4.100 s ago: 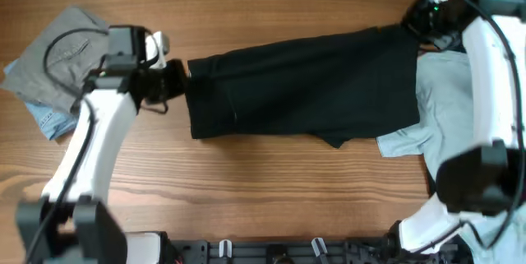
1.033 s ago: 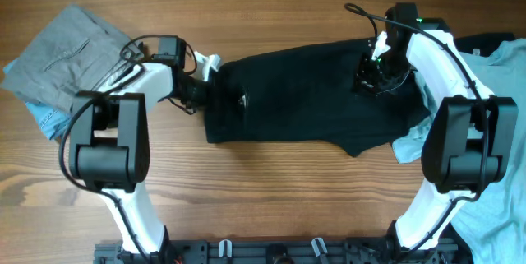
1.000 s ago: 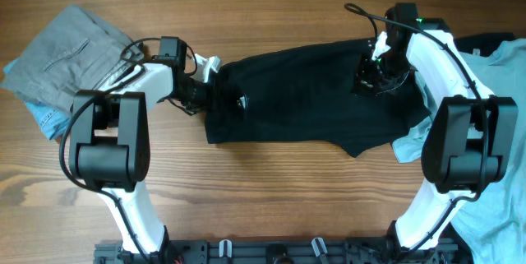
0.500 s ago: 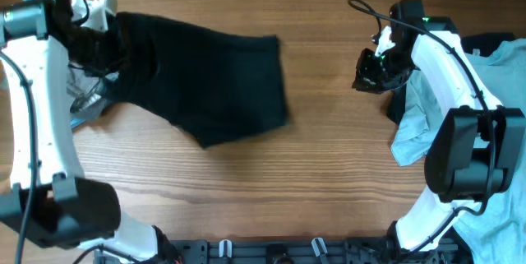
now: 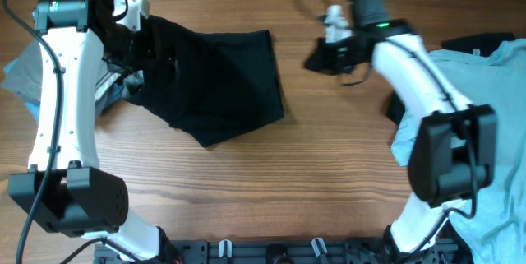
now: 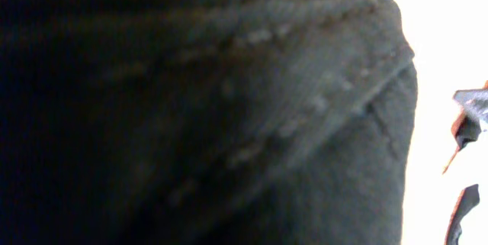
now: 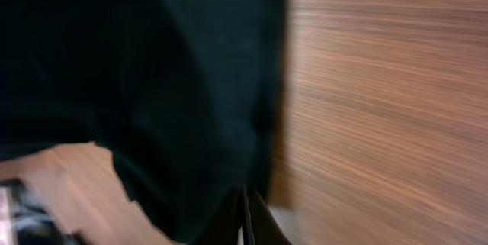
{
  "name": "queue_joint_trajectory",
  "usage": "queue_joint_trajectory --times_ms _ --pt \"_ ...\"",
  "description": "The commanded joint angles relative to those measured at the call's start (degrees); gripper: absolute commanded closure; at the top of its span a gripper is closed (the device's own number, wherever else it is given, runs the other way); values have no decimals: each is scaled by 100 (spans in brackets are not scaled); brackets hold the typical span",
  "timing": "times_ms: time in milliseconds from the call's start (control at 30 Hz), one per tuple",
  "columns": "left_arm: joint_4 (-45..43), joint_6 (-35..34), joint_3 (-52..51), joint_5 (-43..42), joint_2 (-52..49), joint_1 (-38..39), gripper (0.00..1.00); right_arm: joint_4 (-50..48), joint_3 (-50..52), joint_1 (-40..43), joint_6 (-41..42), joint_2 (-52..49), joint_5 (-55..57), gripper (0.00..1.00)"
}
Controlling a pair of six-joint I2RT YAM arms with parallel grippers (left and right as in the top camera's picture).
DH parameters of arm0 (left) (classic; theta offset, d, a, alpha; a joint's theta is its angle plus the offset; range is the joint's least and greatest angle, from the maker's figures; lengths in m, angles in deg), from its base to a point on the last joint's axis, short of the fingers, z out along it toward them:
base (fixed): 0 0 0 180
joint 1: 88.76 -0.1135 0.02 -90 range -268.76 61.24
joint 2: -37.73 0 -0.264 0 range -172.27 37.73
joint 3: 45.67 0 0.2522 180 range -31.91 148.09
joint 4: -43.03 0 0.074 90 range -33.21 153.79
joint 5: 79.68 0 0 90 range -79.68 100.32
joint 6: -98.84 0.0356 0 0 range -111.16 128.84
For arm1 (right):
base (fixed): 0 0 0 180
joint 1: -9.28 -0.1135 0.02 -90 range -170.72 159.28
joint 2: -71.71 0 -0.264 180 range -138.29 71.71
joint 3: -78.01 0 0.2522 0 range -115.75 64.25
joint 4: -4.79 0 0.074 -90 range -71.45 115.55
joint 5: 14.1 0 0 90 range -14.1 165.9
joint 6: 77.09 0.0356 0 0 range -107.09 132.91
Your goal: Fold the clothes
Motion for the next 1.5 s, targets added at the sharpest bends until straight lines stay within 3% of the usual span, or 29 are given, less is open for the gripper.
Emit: queue_joint_trajectory --times_ms 0,233,433,567,667,800,967,1067,1167,1267,1400,1467 --pt "-55 -177 9 72 20 -140 96 -363 81 -979 243 -457 1147 96" --pt "-232 -555 9 -107 20 -428 96 -199 107 -1401 999 -1373 1552 96" --pt "-337 -555 7 -297 17 -448 96 785 400 -1047 2168 -1593 3165 96" --pt "-356 -555 7 -297 17 -269 96 1386 389 -614 2236 -1541 3209 96" --pt "-511 -553 7 -267 15 85 96 1451 326 -562 1722 -1434 2872 96" --pt "-673 -938 4 496 0 422 96 1593 243 -527 1657 -1309 2924 96" --pt "-726 -981 4 573 -173 461 96 1731 232 -328 1296 -1193 2861 96" --pt "-715 -984 4 568 -551 564 96 1403 142 -330 210 -848 1932 96" --pt "-748 -1067 4 568 -728 597 96 866 -37 -328 -33 -363 776 96" --pt "-813 -1091 7 560 -728 597 96 -577 -39 -350 782 -11 -382 96" --pt "-879 -1091 7 44 -728 597 96 -1843 4 -621 2098 -258 -4 96" --pt "-879 -1091 7 -120 -728 603 96 -2114 4 -883 2194 -577 44 96"
